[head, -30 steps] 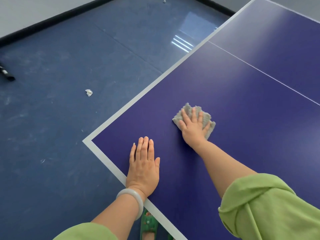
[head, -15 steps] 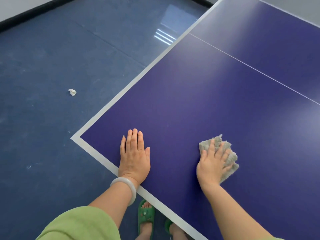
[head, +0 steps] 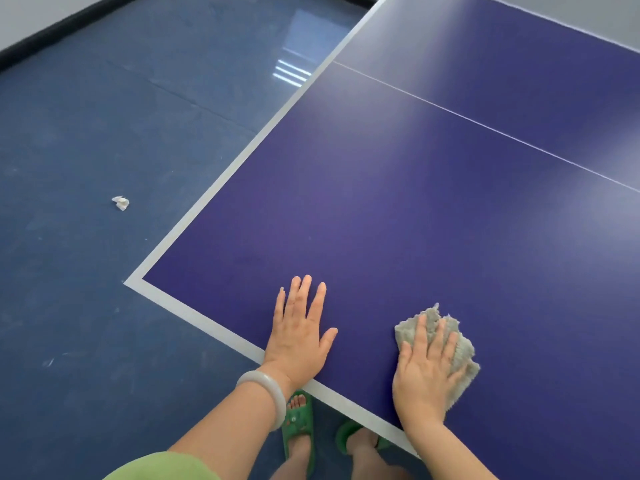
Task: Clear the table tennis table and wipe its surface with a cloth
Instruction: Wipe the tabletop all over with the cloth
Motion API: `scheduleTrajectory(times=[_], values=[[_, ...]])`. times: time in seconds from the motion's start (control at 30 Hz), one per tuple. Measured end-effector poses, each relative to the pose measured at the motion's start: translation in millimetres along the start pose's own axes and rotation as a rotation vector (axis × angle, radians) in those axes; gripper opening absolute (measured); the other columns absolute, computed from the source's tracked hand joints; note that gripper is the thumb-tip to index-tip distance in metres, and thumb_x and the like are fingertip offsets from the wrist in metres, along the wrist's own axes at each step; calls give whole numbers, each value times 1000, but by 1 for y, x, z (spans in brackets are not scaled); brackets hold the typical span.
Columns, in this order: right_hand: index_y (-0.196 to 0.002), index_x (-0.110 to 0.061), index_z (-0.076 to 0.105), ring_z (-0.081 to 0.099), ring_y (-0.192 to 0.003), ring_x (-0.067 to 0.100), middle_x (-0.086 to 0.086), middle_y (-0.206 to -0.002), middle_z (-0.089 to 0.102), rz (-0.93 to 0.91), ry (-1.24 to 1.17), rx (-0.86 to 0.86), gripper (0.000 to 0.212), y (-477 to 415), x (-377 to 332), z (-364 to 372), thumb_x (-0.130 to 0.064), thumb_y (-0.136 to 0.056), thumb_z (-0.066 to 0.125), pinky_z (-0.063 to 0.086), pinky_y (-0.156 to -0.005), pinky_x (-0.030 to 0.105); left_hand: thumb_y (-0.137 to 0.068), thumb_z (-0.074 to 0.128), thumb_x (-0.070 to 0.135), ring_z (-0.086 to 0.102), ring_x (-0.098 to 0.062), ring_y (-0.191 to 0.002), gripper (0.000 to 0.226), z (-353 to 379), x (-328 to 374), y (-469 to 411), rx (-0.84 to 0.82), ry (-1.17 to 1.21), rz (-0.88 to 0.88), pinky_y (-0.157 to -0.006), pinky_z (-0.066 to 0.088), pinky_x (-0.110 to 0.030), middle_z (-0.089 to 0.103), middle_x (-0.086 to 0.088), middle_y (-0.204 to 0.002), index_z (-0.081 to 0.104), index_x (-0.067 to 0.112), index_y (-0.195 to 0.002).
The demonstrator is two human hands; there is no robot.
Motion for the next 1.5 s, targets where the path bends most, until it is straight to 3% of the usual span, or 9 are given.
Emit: scheduleTrajectory(times=[0.2,0.37,0.5,0.73,0.8,1.0,1.07,1.27,1.5], values=[[-155,-23,27,19,-150,28,3,-163,20,-590,101,-42,54,56,-15,15,-35,-103,18,20,-114,54,-97,16,60,-31,-28,-145,79,9,3,1,-56,-63,-47,-120,-13,-50,-31,-9,-158,-33,23,-146],[-152,-19,34,16,-149,26,7,-162,23,-92,33,64,66,42,109,1,-49,-102,3,17,-117,57,-98,19,58,-32,-30,-144,80,5,8,-1,-98,-67,-66,-119,-14,-52,-31,-11,-158,-33,20,-145],[-157,-25,16,7,-153,26,6,-165,7,275,-68,79,60,44,101,-4,-48,-102,6,9,-119,58,-99,24,55,-31,-29,-145,79,-1,11,-2,-130,-60,-87,-119,-13,-52,-28,-11,-159,-21,18,-152],[-156,-23,25,17,-151,25,3,-165,16,-402,103,70,56,73,103,11,-35,-101,22,15,-118,55,-102,34,45,-13,-24,-150,69,-12,70,-4,-129,79,-44,-122,-5,-45,-7,-7,-163,4,14,-156],[-154,-21,29,20,-150,25,4,-164,19,-291,124,117,55,79,161,9,-35,-102,20,11,-120,53,-101,30,48,-15,-21,-150,70,-4,107,7,-142,68,125,-123,-8,-42,-8,-4,-164,2,16,-156],[-158,-23,17,3,-153,27,8,-165,7,654,-200,108,55,74,271,-10,-37,-105,23,3,-121,49,-100,25,54,-27,-24,-147,75,31,218,33,-219,-13,423,-121,-10,-47,-21,-5,-162,-12,20,-155],[-158,-22,12,1,-153,27,8,-165,3,603,-162,121,57,70,245,-10,-35,-105,25,5,-121,52,-99,25,56,-31,-26,-145,77,41,244,40,-252,-40,416,-120,-14,-48,-27,-7,-160,-18,22,-154],[-157,-23,22,13,-152,24,4,-165,14,-134,101,135,55,75,239,-3,-37,-105,16,0,-123,47,-94,20,68,-46,-28,-135,86,60,261,42,-309,-82,369,-115,-22,-53,-49,-8,-147,-36,27,-145],[-157,-30,5,-3,-153,17,1,-166,-2,564,-95,156,56,84,384,-10,-46,-103,9,3,-123,46,-86,18,80,-50,-29,-131,96,60,264,42,-380,-119,344,-113,-25,-53,-53,-7,-144,-46,28,-136]])
Point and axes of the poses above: each hand's wrist, its own y-axis away from the middle knuckle, its own z-axis out of the palm, x = y × z, the point moved 3 cm from there along -y, towards the middle knuckle
